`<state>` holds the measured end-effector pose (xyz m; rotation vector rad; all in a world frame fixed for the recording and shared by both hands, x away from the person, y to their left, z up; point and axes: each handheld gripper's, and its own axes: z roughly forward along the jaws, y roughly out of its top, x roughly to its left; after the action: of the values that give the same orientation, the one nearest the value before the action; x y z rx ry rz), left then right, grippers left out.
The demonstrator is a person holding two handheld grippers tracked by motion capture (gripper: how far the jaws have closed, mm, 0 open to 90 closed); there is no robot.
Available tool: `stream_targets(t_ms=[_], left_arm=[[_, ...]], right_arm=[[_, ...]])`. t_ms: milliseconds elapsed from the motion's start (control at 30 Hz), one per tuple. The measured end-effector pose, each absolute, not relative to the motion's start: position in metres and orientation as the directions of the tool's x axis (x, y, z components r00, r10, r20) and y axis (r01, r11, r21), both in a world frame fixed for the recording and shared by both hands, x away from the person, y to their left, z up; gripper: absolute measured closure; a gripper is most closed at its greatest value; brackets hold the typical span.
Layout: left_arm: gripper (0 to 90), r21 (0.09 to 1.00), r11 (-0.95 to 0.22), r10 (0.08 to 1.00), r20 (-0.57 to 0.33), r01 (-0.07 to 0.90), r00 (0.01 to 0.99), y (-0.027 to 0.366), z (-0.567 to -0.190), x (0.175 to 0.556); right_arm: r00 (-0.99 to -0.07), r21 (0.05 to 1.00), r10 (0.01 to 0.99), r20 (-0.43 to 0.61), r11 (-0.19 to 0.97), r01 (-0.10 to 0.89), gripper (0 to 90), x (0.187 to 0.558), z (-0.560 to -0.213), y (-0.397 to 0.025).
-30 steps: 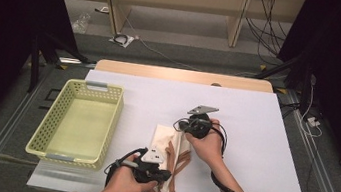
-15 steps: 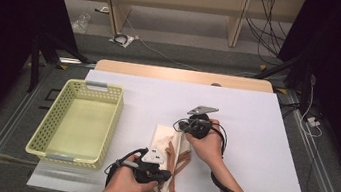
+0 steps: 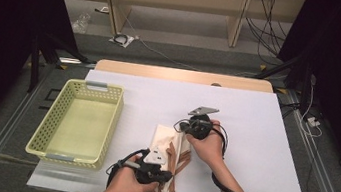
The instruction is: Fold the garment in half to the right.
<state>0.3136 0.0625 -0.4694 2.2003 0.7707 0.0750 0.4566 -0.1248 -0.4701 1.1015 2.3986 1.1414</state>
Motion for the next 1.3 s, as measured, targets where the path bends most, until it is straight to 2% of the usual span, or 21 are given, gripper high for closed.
stream_targets(t_ms=[1300], left_arm=[[83.7, 0.689, -0.521, 0.544, -0.186, 0.503, 0.818, 0.0585, -0.4739, 0.3131]], right_arm=[[-0.669, 0.72, 0.739, 0.078, 0.423, 0.551, 86.7, 0.456, -0.4772, -0.129]])
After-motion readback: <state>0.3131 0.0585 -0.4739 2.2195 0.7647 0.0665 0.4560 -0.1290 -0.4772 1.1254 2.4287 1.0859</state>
